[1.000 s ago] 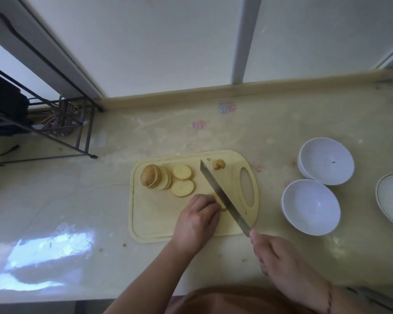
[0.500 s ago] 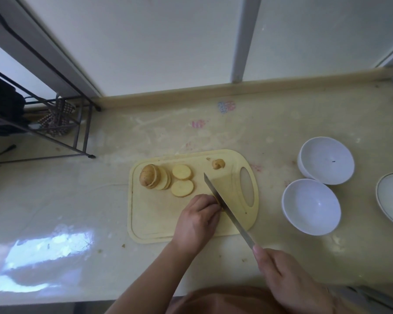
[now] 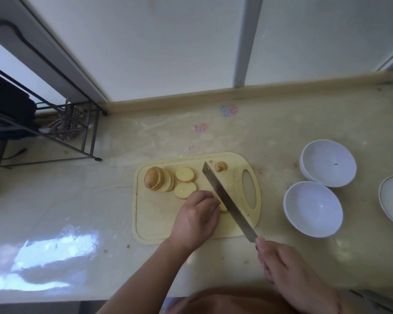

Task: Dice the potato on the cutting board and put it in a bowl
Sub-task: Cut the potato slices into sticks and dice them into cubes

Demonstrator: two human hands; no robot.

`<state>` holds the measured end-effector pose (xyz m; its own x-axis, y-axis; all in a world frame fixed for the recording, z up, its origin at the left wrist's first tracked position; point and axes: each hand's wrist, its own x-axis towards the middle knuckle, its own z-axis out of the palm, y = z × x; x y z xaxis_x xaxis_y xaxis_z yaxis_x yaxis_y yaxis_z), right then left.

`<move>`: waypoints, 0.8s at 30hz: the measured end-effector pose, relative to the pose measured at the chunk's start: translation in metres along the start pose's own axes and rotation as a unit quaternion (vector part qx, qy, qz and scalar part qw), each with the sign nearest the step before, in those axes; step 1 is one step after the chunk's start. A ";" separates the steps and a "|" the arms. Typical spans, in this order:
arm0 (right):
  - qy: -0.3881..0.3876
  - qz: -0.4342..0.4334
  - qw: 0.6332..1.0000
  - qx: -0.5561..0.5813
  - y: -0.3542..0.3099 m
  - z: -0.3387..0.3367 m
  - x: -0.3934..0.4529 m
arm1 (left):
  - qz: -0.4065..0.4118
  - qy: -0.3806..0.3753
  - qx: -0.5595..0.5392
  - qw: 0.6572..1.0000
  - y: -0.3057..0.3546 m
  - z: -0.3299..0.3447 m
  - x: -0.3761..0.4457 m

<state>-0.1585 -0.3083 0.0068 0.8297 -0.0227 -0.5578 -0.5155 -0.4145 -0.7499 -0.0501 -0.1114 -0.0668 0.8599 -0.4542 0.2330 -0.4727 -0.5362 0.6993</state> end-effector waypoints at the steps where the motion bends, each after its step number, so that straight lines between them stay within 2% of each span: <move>1: -0.002 0.004 1.000 0.014 -0.001 -0.001 -0.001 | -0.007 0.002 0.006 1.000 0.000 -0.002 0.005; 4: -0.004 0.020 0.999 0.039 0.000 -0.004 0.003 | 0.011 -0.010 0.037 0.999 -0.001 -0.004 0.016; 8: -0.006 0.043 0.997 0.067 0.002 0.000 0.012 | -0.004 0.046 0.021 0.999 -0.003 -0.002 0.016; 13: 0.030 -0.006 0.998 -0.046 0.000 0.005 0.017 | -0.003 0.114 -0.048 0.992 0.006 0.000 0.007; 16: 0.046 -0.015 0.996 -0.074 0.003 0.008 0.018 | 0.076 0.159 -0.043 0.983 0.023 -0.011 0.016; 17: 0.050 -0.016 0.995 -0.082 0.005 0.008 0.019 | 0.109 0.138 -0.037 0.984 0.030 -0.018 0.024; 18: 0.051 -0.016 0.995 -0.088 0.006 0.008 0.020 | 0.134 0.085 -0.026 0.987 0.038 -0.027 0.035; 20: 0.047 -0.024 0.994 -0.095 0.006 0.008 0.023 | 0.149 -0.093 0.035 0.984 0.053 -0.041 0.059; 22: 0.040 -0.025 0.995 -0.091 0.004 0.009 0.024 | 0.147 -0.246 0.139 0.948 0.066 -0.041 0.080; 24: 0.036 -0.022 0.995 -0.088 0.002 0.009 0.026 | 0.141 -0.339 0.214 0.905 0.074 -0.034 0.092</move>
<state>-0.1402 -0.3022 -0.0125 0.8671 -0.0630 -0.4942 -0.4380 -0.5691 -0.6959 0.0004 -0.1689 0.0297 0.4460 -0.8705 -0.2082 -0.8113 -0.4915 0.3167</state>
